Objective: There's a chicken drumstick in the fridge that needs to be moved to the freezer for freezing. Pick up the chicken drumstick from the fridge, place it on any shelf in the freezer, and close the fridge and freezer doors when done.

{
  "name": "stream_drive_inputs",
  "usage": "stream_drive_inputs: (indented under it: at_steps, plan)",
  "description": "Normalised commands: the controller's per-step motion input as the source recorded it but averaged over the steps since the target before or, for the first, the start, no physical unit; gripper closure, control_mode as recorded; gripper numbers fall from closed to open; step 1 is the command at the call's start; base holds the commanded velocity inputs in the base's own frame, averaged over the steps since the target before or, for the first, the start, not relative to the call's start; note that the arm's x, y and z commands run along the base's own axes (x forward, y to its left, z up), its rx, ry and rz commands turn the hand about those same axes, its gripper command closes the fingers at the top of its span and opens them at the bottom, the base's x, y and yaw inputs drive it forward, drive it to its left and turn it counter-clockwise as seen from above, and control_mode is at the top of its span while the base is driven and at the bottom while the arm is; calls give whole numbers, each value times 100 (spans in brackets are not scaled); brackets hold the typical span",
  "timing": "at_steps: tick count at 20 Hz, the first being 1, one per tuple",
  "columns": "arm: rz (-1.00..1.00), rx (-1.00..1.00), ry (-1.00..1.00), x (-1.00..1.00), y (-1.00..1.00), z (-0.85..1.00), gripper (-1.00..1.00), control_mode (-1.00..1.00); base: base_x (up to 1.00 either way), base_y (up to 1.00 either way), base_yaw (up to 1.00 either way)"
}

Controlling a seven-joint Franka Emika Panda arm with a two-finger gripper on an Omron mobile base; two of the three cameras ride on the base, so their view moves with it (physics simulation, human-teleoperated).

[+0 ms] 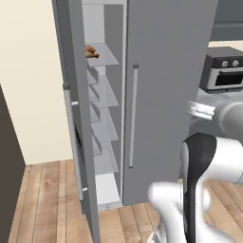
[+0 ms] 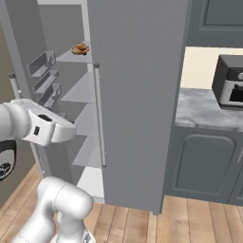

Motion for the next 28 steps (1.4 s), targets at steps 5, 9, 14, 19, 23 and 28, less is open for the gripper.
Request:
stream_drive_inputs:
  at_steps: [5, 9, 14, 19, 23, 28]
  plan:
    - [0, 9, 0, -61, 100, 0, -100, -100, 0, 0, 0]
    - [0, 0, -6, -36, 100, -17, -100, -100, 0, 0, 0]
    - [0, -1, -20, -2, 100, -23, -100, -100, 0, 0, 0]
    - [-4, -1, -17, 39, 100, -48, -100, -100, 0, 0, 0]
    - [-2, 0, -14, 56, 100, -84, -100, -100, 0, 0, 0]
    - [-5, 0, -14, 50, 100, -79, -100, -100, 0, 0, 0]
